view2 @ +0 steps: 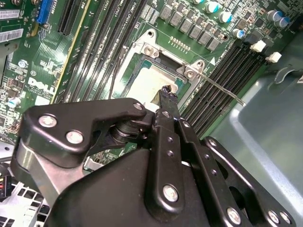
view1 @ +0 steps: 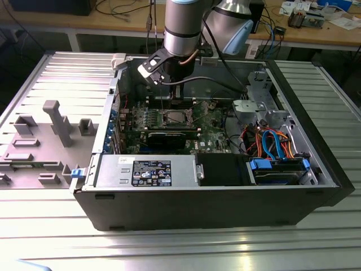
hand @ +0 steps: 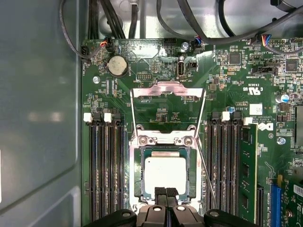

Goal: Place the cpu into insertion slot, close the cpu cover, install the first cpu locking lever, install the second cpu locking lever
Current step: 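Close the cpu cover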

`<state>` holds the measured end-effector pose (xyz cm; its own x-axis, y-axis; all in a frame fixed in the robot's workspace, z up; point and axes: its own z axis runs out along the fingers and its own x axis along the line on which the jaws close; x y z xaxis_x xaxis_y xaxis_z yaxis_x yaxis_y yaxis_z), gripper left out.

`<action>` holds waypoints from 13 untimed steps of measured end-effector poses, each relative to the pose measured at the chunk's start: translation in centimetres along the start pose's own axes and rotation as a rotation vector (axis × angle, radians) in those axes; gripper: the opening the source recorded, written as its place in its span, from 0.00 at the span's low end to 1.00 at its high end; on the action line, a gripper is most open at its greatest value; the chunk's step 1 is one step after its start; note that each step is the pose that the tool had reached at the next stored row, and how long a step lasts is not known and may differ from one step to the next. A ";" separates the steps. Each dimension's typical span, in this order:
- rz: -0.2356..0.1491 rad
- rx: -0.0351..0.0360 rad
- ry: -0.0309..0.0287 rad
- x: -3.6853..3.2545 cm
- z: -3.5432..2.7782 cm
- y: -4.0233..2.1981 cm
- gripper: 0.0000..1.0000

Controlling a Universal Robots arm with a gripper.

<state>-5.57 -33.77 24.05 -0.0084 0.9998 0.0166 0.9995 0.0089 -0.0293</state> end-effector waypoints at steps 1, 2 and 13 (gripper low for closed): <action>0.000 0.0001 -0.0001 0.00 -0.09 0.00 0.11; 0.000 0.0000 0.0001 0.01 -0.21 -0.02 0.11; 0.000 -0.0001 0.0001 0.04 -1.90 -0.07 0.11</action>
<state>-5.59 -33.76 25.95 -0.0082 0.9998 0.0167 0.9995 0.0087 -0.0292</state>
